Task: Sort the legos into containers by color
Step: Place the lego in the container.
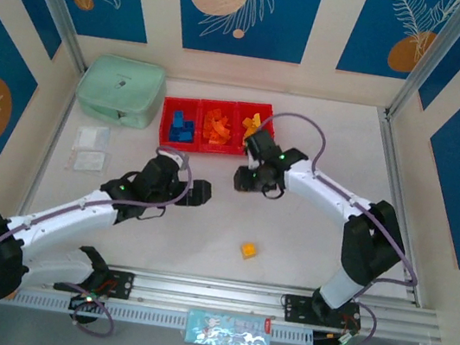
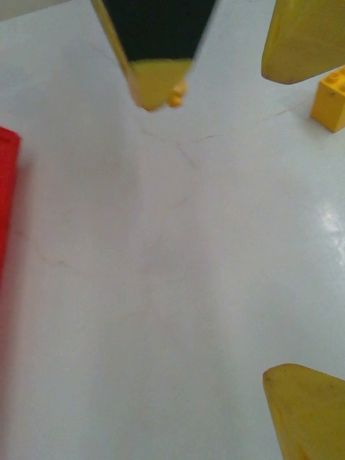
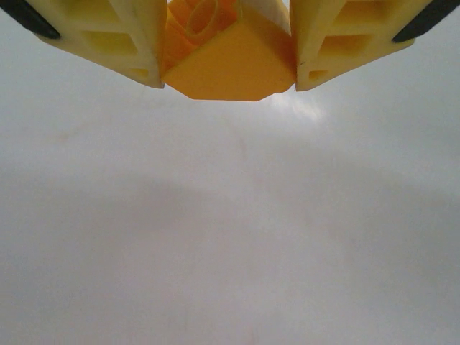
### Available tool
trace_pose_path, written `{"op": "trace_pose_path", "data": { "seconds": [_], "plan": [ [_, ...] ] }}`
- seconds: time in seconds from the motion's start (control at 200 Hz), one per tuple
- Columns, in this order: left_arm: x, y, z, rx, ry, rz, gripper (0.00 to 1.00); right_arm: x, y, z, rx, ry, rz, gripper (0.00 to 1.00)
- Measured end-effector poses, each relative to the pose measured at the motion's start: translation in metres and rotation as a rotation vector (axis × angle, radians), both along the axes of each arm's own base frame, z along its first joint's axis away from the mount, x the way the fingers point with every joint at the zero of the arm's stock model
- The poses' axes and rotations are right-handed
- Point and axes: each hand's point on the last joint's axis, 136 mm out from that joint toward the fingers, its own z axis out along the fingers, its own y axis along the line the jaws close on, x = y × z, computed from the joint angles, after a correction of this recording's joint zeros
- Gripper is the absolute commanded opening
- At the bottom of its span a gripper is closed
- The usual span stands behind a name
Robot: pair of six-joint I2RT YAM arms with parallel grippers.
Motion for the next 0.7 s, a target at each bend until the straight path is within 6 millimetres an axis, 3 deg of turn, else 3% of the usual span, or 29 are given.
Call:
{"op": "trace_pose_path", "data": {
  "seconds": [0.1,0.225,0.375,0.555,0.7],
  "plan": [
    [0.016,0.011,0.012,-0.001,-0.030,0.036,0.99,0.045,0.000,0.027,0.031,-0.091,-0.038,0.39],
    [0.035,0.023,0.022,-0.006,-0.053,0.076,0.99,0.100,-0.003,0.037,0.023,-0.157,-0.085,0.39],
    [0.054,0.025,0.020,-0.002,-0.034,0.088,0.99,0.157,-0.004,0.023,-0.011,-0.190,-0.120,0.40],
    [0.069,0.021,0.017,-0.009,-0.016,0.076,0.99,0.208,-0.009,0.003,-0.063,-0.214,-0.154,0.41],
    [0.076,0.019,0.018,-0.021,-0.012,0.070,0.99,0.238,-0.009,-0.004,-0.074,-0.238,-0.164,0.58]
  ]
}}
